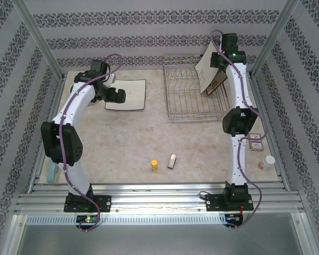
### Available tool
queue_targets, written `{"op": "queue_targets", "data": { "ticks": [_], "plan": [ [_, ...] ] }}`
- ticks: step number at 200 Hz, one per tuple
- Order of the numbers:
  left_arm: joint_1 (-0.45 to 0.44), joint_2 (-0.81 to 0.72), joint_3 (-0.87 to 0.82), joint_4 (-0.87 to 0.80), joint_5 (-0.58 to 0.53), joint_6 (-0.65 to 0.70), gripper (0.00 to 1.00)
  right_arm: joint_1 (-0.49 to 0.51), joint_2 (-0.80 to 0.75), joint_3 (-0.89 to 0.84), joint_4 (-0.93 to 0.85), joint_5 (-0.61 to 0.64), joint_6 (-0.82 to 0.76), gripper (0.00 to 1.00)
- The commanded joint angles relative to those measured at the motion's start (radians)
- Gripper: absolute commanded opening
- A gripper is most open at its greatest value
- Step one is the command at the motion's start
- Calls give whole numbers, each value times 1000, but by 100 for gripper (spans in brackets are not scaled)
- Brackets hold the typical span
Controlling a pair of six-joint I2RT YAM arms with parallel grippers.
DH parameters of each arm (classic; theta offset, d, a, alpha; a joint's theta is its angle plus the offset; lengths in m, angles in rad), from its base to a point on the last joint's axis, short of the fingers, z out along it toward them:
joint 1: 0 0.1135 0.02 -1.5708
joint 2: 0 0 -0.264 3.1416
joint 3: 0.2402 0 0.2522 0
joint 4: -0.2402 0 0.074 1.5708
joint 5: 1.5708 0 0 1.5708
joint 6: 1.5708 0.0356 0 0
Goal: Unload the plates from the dish rack
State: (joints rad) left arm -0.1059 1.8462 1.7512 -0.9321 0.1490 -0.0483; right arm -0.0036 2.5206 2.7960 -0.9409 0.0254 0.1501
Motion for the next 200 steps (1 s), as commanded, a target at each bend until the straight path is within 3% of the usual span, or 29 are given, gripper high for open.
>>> {"op": "queue_targets", "data": {
  "ticks": [1, 42, 114, 148, 174, 200],
  "plan": [
    [19, -1, -8, 16, -13, 4, 100, 27, -102, -3, 1, -37, 4, 0],
    [19, 5, 16, -1, -45, -5, 100, 36, -203, -1, -7, -33, -7, 0],
    [17, -1, 63, -69, -219, -21, 100, 60, -386, 0, -66, -21, -42, 0],
    [13, -30, 43, -57, -212, -33, 100, 82, -451, -9, -112, -48, -44, 0],
    [0, -55, 22, -50, -206, -38, 100, 88, -514, -84, -97, -176, 11, 0],
    [-14, -78, -6, -32, -185, -41, 100, 83, -635, -329, 67, -431, 129, 0]
  ]
}}
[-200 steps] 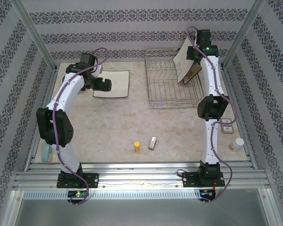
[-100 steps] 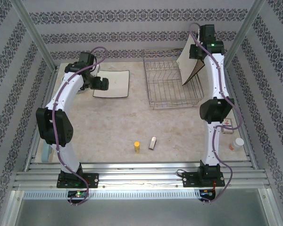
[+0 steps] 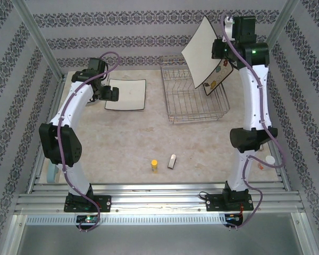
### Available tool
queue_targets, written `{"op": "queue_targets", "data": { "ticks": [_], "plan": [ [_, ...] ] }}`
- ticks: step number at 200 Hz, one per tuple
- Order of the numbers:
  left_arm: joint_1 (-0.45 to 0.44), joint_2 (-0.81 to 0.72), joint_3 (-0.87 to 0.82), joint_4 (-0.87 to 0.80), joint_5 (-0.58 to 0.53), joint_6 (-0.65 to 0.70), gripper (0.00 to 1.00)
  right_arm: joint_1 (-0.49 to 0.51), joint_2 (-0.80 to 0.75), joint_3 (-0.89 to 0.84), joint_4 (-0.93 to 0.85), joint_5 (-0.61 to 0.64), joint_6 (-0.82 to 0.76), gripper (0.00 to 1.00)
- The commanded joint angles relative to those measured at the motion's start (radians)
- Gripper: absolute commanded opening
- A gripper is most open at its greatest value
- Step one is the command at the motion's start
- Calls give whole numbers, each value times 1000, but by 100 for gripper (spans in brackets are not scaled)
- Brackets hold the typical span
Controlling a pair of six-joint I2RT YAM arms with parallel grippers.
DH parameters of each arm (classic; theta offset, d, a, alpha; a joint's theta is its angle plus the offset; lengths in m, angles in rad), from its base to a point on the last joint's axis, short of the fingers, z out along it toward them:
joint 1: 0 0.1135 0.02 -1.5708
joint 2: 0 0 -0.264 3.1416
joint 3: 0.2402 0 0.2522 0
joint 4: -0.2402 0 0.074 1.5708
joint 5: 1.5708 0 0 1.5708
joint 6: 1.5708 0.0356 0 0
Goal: Unload the plates from the dish rack
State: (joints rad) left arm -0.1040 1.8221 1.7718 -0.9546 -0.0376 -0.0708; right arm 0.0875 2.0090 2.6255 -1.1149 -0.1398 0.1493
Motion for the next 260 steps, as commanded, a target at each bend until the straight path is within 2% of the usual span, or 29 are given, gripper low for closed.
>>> {"op": "queue_targets", "data": {
  "ticks": [1, 17, 33, 50, 68, 100, 127, 146, 179, 204, 222, 241, 260],
  "plan": [
    [-17, -56, -27, -8, 2, -18, 100, -10, -130, -166, 255, -282, 137, 0],
    [-23, -66, -39, -1, 13, -20, 100, -17, -220, -397, 470, -495, 272, 0],
    [-26, -75, -50, 7, 21, -21, 100, -15, -287, -620, 704, -647, 412, 0],
    [-26, -81, -56, 10, 27, -20, 100, -14, -339, -881, 1038, -771, 604, 0],
    [-27, -87, -60, 13, 31, -17, 100, -10, -352, -1092, 1370, -840, 798, 0],
    [-30, -97, -55, 14, 43, -15, 100, 6, -319, -1283, 1655, -862, 944, 0],
    [-33, -117, -70, 42, 107, -18, 100, 17, -294, -1344, 1716, -860, 952, 0],
    [-32, -159, -132, 136, 262, -52, 100, 27, -274, -1350, 1728, -865, 944, 0],
    [-24, -246, -319, 466, 596, -225, 100, 43, -236, -1328, 1732, -868, 940, 0],
    [-17, -300, -487, 798, 747, -425, 100, 53, -214, -1303, 1739, -870, 945, 0],
    [-16, -304, -586, 1049, 806, -583, 100, 61, -201, -1282, 1746, -871, 954, 0],
    [-16, -278, -654, 1269, 833, -714, 96, 76, -186, -1258, 1762, -881, 971, 0],
    [-16, -246, -688, 1405, 841, -791, 89, 90, -178, -1248, 1767, -888, 980, 0]
  ]
}}
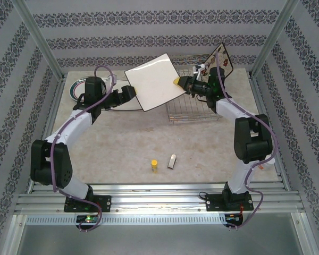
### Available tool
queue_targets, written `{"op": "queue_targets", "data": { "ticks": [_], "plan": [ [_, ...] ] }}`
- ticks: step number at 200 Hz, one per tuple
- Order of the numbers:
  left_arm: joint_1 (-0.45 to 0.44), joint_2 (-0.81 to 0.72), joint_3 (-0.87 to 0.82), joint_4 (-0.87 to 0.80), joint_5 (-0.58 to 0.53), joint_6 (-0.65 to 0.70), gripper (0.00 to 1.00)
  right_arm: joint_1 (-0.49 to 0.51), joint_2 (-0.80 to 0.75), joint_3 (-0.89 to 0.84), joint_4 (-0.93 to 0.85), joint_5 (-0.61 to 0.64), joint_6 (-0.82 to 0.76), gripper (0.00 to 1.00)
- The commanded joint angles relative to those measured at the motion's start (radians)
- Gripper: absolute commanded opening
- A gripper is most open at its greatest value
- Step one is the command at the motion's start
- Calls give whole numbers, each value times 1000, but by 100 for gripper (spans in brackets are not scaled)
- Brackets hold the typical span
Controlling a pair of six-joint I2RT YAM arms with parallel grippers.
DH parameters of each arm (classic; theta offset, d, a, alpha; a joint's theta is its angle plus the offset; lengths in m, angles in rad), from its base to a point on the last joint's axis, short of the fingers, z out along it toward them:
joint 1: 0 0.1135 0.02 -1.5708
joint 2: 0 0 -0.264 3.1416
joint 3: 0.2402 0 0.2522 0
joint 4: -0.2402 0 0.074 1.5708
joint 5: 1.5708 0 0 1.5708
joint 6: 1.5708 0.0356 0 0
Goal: Unload the plates from the dish rack
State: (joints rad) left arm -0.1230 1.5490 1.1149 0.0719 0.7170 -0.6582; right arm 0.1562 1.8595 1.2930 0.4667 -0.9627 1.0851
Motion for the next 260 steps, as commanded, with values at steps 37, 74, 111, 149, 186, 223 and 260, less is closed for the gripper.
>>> {"op": "queue_targets", "data": {
  "ticks": [37, 74, 111, 149, 186, 223, 260],
  "plan": [
    [3, 61, -56, 508, 91, -280, 73, 25, -28, 85, 189, -70, 49, 0],
    [2, 118, -72, 667, 151, -411, 64, 24, -14, 86, 220, -74, 77, 0],
    [3, 104, -74, 589, 167, -378, 57, 20, 1, 101, 227, -82, 89, 0],
    [3, 91, -52, 482, 193, -329, 39, 20, 23, 135, 220, -96, 95, 0],
    [4, 92, -21, 406, 206, -296, 21, 22, 32, 149, 178, -108, 74, 0],
    [5, 94, 5, 368, 220, -286, 0, 20, 43, 149, 166, -116, 68, 0],
    [5, 106, 13, 432, 253, -343, 0, 11, 72, 177, 143, -113, 71, 8]
  ]
}}
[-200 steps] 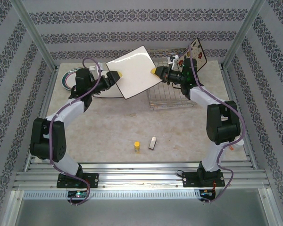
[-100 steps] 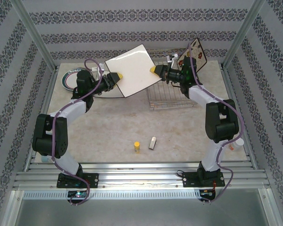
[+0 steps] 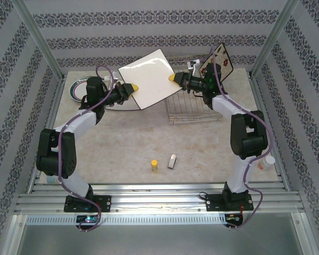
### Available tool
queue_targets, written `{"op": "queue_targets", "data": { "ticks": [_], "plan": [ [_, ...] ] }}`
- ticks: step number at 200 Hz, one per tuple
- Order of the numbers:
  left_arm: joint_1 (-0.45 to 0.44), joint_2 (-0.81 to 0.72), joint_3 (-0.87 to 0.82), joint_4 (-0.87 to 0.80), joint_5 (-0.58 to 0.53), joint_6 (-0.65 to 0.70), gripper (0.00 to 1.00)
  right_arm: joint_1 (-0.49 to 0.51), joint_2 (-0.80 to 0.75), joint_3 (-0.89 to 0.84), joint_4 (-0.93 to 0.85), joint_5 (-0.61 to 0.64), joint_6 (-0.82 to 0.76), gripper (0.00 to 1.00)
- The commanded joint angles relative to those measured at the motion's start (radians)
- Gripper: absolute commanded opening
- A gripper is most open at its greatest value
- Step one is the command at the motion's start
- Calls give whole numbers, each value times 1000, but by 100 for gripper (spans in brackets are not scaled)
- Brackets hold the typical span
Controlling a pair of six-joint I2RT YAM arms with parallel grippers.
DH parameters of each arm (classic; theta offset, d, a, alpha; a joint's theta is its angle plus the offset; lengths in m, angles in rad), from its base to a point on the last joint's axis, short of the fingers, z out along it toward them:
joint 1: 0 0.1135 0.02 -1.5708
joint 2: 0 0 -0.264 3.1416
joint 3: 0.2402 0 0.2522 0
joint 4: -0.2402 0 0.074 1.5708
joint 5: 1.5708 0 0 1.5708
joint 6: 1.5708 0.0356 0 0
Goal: Unload the plates from the dish rack
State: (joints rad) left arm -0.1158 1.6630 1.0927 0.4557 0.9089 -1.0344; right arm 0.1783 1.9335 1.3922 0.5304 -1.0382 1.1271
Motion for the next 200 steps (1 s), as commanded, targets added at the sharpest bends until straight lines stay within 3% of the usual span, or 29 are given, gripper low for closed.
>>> {"op": "queue_targets", "data": {
  "ticks": [1, 21, 36, 51, 86, 111, 124, 167, 180, 200],
  "plan": [
    [-2, -8, 35, 50, 61, 33, 0, -11, -1, 78, 78, -37, 29, 9],
    [-2, -9, 30, 90, 58, -1, 0, -18, 13, 94, 55, -27, 29, 38],
    [3, -9, 21, 146, 49, -47, 0, -26, 18, 104, 32, -16, 27, 71],
    [12, -12, 9, 209, 32, -97, 0, -40, 14, 105, 1, 5, 16, 97],
    [44, -38, -7, 278, -24, -160, 0, -95, -32, 105, -144, 55, -68, 98],
    [60, -81, -28, 244, -125, -138, 0, -130, -108, 122, -407, 130, -249, 98],
    [62, -110, -54, 222, -231, -120, 0, -138, -150, 141, -559, 179, -355, 98],
    [58, -163, -196, 352, -618, -172, 0, -106, -257, 248, -1099, 588, -702, 98],
    [50, -172, -228, 370, -708, -172, 0, -84, -295, 258, -1194, 730, -768, 98],
    [22, -177, -264, 400, -824, -163, 0, -64, -372, 222, -1245, 835, -817, 98]
  ]
}}
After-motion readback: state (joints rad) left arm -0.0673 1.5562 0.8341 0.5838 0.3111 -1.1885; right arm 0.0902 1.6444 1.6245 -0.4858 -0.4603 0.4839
